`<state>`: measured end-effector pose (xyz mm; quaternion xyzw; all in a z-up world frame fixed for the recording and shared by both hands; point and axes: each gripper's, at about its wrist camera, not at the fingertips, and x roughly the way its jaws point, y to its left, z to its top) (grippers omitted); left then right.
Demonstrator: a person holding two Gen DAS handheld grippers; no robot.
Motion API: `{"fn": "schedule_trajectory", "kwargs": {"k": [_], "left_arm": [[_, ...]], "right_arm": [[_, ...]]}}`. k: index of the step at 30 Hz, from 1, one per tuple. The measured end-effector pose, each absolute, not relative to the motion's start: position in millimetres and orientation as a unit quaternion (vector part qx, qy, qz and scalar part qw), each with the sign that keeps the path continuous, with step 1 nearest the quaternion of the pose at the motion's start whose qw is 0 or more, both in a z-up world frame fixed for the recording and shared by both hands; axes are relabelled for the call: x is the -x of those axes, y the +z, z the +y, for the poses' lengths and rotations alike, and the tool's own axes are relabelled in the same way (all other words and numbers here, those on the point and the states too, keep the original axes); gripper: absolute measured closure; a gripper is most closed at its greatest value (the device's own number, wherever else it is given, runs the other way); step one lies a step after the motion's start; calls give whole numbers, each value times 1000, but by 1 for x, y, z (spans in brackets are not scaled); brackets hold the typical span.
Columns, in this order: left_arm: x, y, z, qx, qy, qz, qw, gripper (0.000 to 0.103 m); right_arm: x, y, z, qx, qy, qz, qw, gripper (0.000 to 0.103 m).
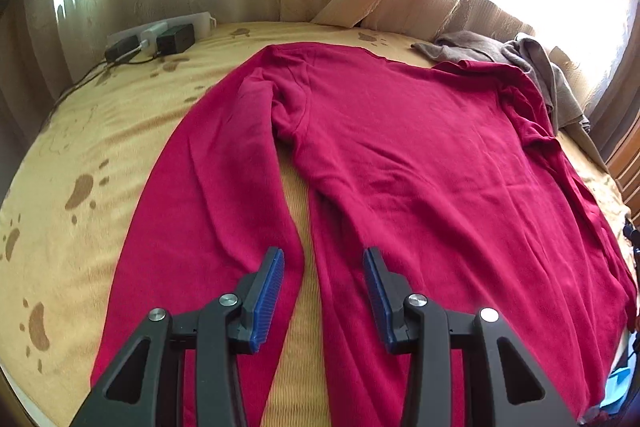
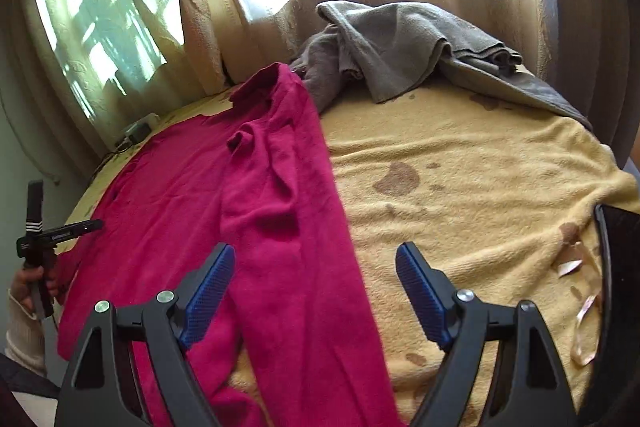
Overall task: Fold clothes
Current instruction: 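Open both tools and move them over the hem of the laid shirt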
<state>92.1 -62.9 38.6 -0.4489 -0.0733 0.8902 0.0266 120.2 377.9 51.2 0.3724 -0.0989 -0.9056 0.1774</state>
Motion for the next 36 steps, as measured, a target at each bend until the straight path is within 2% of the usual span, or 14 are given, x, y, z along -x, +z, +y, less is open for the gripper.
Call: {"fn": "schedule_trajectory", "kwargs": {"k": [5,9,13,16,19,25,29,36], "left_arm": [[-124,31,-78,468,873,-131,43,60],[-141,34,-75,474,864,-147,85,60],[-144,32,-67,477,863,-131,106,60],[-141,30,-74,473,871,-113,74,60],[-135,30,-90,462,880,-98,53,60],[-122,33,-128,457,886,-21,-69,60],[-109,37,-157,450,879,31,-154,60],[-75,50,-215,439,864,-7,-247,60]], "right_arm": [[-134,42,344,-390,-875,-126,258,17],[-140,31,329,-413,-840,-168,309,17],[-144,27,322,-430,-825,-165,328,17],[-143,26,328,-435,-844,-141,281,17],[-139,31,342,-419,-880,-111,195,17],[-122,35,379,-405,-914,-34,-1,17],[-113,42,407,-391,-919,-14,-48,17],[-83,64,458,-348,-920,28,-180,17]]}}
